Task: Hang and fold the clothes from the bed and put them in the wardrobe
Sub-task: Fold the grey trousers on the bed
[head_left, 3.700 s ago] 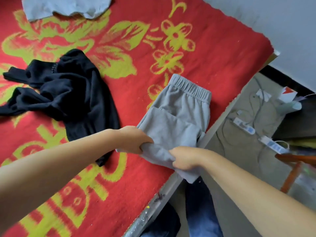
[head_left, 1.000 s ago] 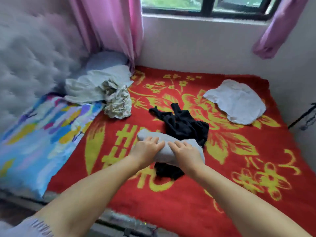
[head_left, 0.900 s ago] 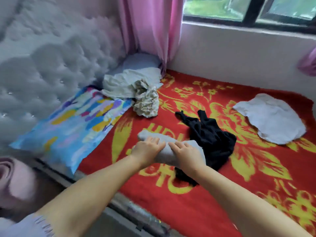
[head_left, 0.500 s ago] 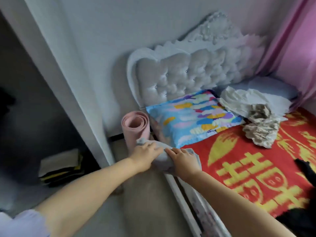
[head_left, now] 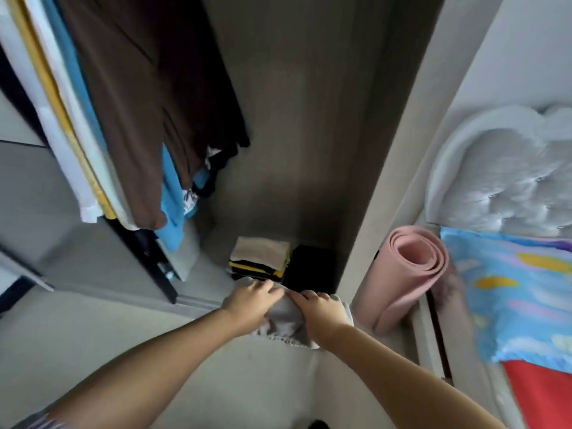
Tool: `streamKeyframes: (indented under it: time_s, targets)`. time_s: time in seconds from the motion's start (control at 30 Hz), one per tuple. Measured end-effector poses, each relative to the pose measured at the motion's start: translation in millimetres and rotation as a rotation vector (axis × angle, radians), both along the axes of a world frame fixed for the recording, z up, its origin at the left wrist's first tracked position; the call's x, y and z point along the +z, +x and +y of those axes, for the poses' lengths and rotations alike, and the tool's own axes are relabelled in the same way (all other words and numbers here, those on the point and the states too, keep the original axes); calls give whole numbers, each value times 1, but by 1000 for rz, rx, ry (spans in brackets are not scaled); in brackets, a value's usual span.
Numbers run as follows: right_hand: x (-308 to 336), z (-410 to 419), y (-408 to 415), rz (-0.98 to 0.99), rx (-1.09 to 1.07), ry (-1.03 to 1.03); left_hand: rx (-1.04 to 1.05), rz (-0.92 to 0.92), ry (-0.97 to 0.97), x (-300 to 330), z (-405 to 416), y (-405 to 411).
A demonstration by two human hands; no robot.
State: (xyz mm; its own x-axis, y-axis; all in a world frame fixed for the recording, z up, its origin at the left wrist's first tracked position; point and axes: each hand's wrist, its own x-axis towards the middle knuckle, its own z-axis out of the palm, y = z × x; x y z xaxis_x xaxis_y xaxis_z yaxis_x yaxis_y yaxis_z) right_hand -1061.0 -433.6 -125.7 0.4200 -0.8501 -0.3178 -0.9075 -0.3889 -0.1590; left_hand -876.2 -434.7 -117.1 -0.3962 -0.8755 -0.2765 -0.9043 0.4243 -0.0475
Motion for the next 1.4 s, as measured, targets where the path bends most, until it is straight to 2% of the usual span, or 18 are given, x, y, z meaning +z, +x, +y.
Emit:
streamKeyframes:
  time_s: [0.23,0.4,0.53,0.67,0.83,0.93,1.07,1.17,1.27,1.33,1.4]
  targets:
    - [-28,-90,37,9,71,-12,82,-21,-26,-24,-72,36]
    - [-53,-180,42,-8,-30,9,140,-33,-18,-45,-161,30]
    - [-82,-244,43,93,-28,-88,139,-42,9,-78,-234,29]
    - [-121,-311,41,151,-81,-119,160,49,0,-126,-304,20]
    - [-202,-380,28,173,-236,-302,146,197,-171,-221,-384,-4]
    - [-273,-403,9,182,-304,-381,101,182,-243,-300,-415,-26]
    - [-390,-408,-16,241,-345,-379,-5,178,-293,-405,-439,-53]
    - [-469,-392,-21,228,-380,-384,-95,155,-297,-497,-431,-60]
    - [-524,-355,-14,231,-373,-372,-107,164,-221,-573,-400,-59]
    - [-550,-340,-13,285,-335,-390,-118,134,-202,-597,-390,-55]
    - [-566,-340,-12,262,-385,-283,-136,114,-217,-608,-386,-51]
